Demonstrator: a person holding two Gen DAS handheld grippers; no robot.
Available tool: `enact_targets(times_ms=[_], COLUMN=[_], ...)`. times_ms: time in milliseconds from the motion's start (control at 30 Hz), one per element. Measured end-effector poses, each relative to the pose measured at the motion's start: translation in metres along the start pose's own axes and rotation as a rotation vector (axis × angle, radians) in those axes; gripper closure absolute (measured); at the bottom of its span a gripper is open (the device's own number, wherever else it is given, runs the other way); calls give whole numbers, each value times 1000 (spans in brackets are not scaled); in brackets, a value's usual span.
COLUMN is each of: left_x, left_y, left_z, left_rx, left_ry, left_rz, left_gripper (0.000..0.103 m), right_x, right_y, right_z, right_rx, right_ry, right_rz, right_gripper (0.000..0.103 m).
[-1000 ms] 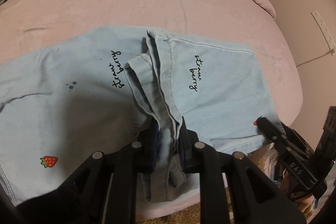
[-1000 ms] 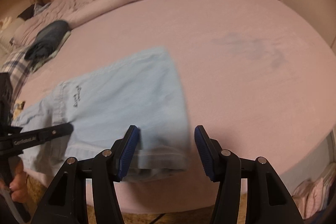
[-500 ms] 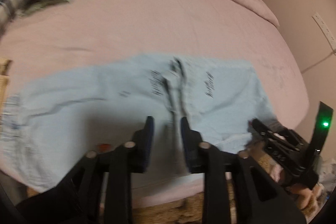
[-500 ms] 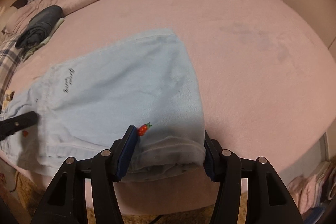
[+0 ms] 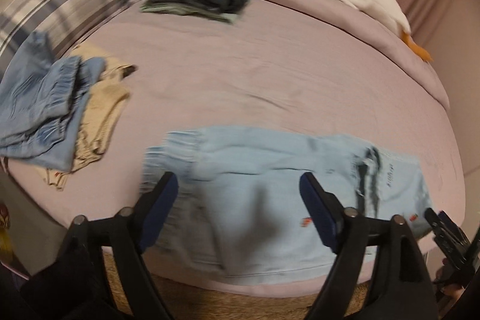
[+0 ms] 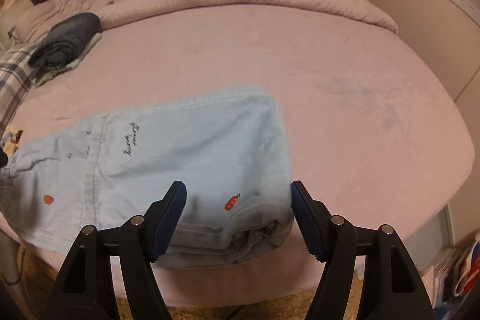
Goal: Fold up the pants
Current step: 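Grasp the elastic waistband with the left tool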
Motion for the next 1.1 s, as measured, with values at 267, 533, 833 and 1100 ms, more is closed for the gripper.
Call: enact_targets(times_ms=[267,533,833,1100], left_x=[8,32,42,52], left_y=[-60,-82,-75,-70], left_z=[7,29,34,34], left_rx=[-194,-290,-292,-255], left_ry=[-14,-97,-123,-133], left_rz=[63,117,169,142], left_gripper=[13,13,16,16], right_x=[-11,49,62,64], right_y=[-26,-56,-64,-64], right_z=[-9,6,13,12], right_rx=[-69,-60,-91,-87], right_ry=[52,-118,-133,-130], right_rz=[-87,-207,-156,-159], right_gripper=[21,21,21,21])
Point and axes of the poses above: each gripper's, at about its wrist camera, not at the fingertips, and x roughly the way its jaws point, y to its right, z to its underside, the point moved 7 cm from there along x, roughly the way its jaws point, and after that the axes turned 10 degrees about -y, right-handed, at the moved point
